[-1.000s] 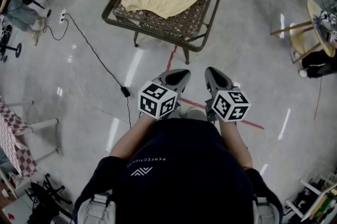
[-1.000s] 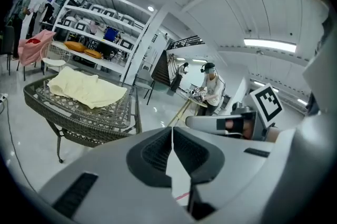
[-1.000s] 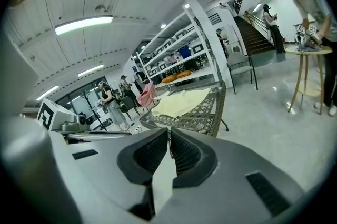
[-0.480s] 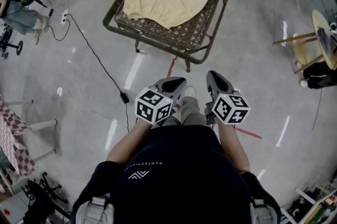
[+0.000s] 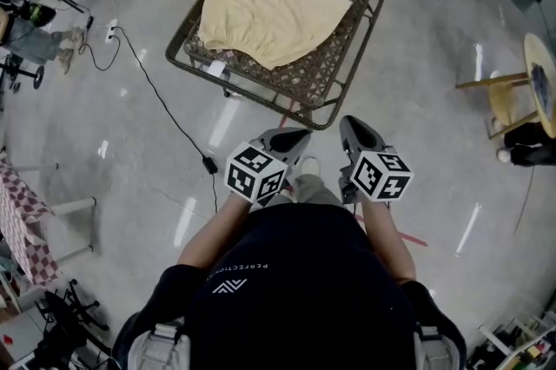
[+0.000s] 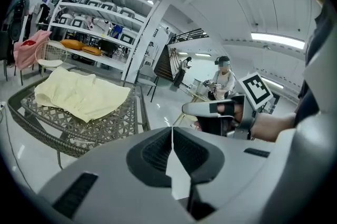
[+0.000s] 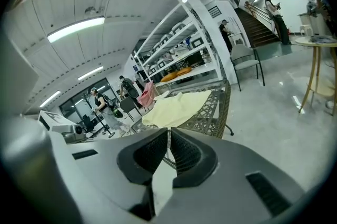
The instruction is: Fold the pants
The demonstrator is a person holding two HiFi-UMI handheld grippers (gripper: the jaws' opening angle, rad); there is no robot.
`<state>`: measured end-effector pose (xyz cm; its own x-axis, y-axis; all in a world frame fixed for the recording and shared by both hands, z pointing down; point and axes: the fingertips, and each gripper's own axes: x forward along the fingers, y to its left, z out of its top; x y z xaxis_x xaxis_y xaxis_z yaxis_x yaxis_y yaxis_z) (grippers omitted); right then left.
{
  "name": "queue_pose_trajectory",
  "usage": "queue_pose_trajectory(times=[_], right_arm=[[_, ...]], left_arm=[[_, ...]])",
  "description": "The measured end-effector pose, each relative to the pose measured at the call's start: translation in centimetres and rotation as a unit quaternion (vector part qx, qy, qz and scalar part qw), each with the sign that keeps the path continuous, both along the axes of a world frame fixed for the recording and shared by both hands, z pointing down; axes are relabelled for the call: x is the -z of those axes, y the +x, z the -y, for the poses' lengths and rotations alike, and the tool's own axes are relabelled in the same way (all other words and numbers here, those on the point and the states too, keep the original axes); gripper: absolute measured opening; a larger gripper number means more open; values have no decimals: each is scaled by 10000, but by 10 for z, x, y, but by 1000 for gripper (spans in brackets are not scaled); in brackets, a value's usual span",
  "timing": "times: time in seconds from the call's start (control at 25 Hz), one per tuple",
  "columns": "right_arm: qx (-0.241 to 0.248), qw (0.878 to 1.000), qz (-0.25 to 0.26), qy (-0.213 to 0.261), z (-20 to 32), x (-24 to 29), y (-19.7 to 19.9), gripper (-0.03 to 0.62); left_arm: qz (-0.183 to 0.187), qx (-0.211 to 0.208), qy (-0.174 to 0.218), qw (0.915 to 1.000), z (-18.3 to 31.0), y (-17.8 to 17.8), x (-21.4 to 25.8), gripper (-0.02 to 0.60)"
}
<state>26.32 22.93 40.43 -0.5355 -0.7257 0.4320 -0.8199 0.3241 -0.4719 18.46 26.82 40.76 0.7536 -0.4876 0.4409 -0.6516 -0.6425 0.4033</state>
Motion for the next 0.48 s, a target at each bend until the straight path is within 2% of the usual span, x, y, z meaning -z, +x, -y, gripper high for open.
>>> queue_pose_trajectory(times=[0.48], right_arm=[[451, 9989, 10, -148, 51, -12, 13, 43]], left_arm=[[375, 577, -64, 9976, 47, 4, -12, 15]])
